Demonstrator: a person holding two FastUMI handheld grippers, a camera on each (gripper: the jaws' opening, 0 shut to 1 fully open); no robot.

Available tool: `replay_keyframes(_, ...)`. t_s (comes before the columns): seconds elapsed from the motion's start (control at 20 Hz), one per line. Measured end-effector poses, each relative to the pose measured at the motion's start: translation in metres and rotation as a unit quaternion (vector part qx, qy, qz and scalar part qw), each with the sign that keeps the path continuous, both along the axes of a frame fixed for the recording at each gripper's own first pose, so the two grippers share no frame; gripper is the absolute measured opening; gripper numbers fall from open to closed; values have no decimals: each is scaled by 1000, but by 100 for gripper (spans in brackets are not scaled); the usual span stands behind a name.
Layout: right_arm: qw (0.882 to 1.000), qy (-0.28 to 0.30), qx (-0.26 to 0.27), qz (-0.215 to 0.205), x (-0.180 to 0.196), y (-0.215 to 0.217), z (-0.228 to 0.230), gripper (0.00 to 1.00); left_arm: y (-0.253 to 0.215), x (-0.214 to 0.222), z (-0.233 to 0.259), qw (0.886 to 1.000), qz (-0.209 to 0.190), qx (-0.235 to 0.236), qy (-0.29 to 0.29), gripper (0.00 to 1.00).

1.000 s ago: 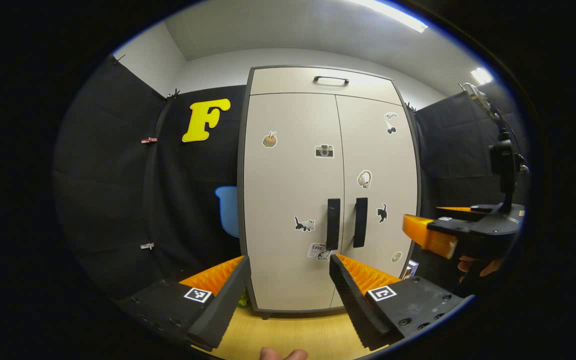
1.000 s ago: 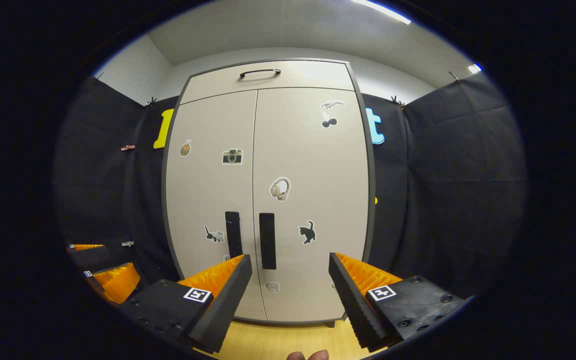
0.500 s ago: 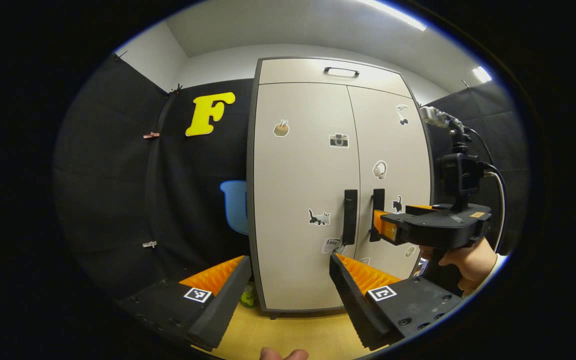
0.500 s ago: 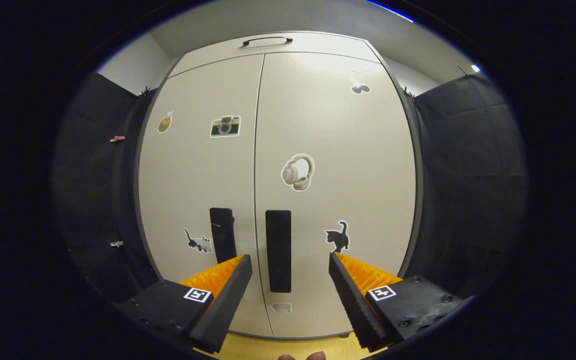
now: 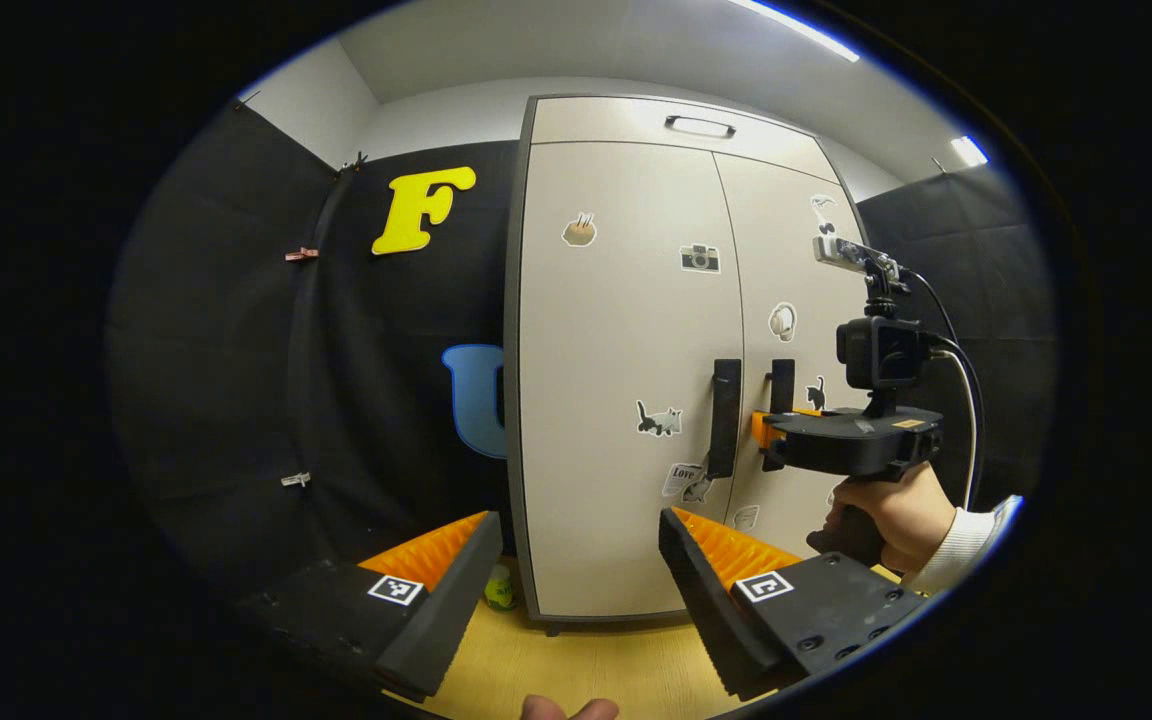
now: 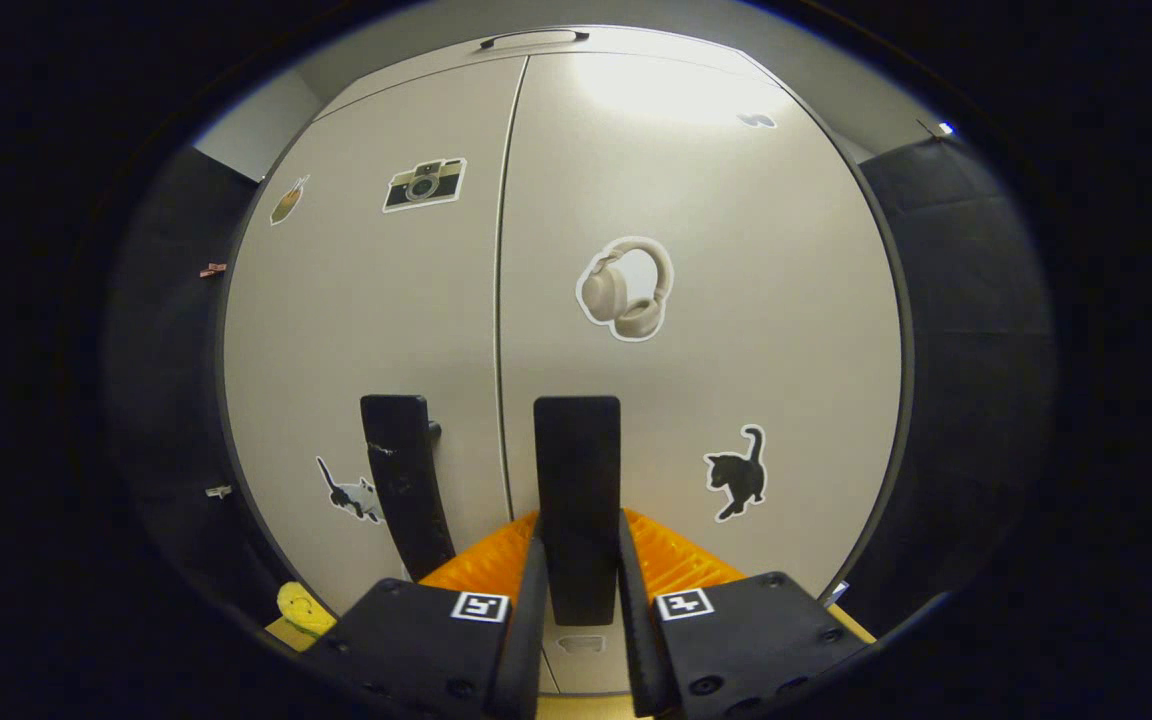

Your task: Open the right door of the double-door shoe cabinet with the right hand, and open the left door with the left hand.

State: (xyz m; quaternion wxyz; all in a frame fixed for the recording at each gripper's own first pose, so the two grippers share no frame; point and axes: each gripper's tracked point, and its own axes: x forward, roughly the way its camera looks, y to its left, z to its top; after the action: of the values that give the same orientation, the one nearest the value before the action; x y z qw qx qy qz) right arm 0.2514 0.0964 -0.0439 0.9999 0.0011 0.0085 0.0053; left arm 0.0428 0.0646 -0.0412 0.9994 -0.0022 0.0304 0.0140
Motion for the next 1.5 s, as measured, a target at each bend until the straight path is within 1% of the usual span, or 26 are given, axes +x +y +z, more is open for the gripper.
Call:
replay_keyframes(0.1, 1000, -8, -18, 0, -3, 0, 1, 37, 1, 1, -4, 1000, -1, -3, 3, 97)
replay_keyframes(0.15, 1000, -10, -14, -2, 1, 1, -1, 38, 2, 1, -5, 1000, -1, -4, 5, 97)
replay_keyframes(0.2, 1000, -10, -11, -4, -3, 0, 1, 33, 3, 1, -5, 1000, -1, -4, 6, 97)
replay_keyframes(0.25, 1000, -4, -11, -4, -1, 0, 0, 33, 4, -1, -7, 1000, 1, -5, 6, 97)
replay_keyframes(0.3, 1000, -2, -13, 0, -2, 0, 0, 28, 5, -3, -6, 1000, 3, -7, 6, 97)
replay_keyframes(0.35, 1000, -2, -14, 3, -3, 1, 1, 27, 6, -5, -6, 1000, 5, -9, 6, 97)
replay_keyframes(0.4, 1000, -7, -14, 4, -3, 1, 1, 22, 8, -8, -5, 1000, 7, -9, 5, 98)
replay_keyframes(0.55, 1000, -1, 1, -2, -2, -1, 0, 22, 15, -17, -4, 1000, 20, -6, 3, 97)
replay_keyframes(0.6, 1000, 1, 0, -3, -2, -1, 0, 17, 17, -22, -2, 1000, 24, -8, 2, 97)
replay_keyframes(0.75, 1000, 4, 1, 0, -10, -2, 1, 17, 21, -32, 0, 999, 36, -9, -1, 97)
replay_keyframes(0.9, 1000, 5, 6, 12, -20, -3, 3, 17, 20, -38, 2, 999, 45, -7, -1, 97)
replay_keyframes(1.1, 999, 4, 8, 36, -44, -9, 6, 17, 6, -57, 3, 999, 47, -1, -2, 97)
replay_keyframes(1.5, 996, 9, 9, 87, -70, -26, 10, 17, -26, -79, 8, 999, 47, 4, 1, 97)
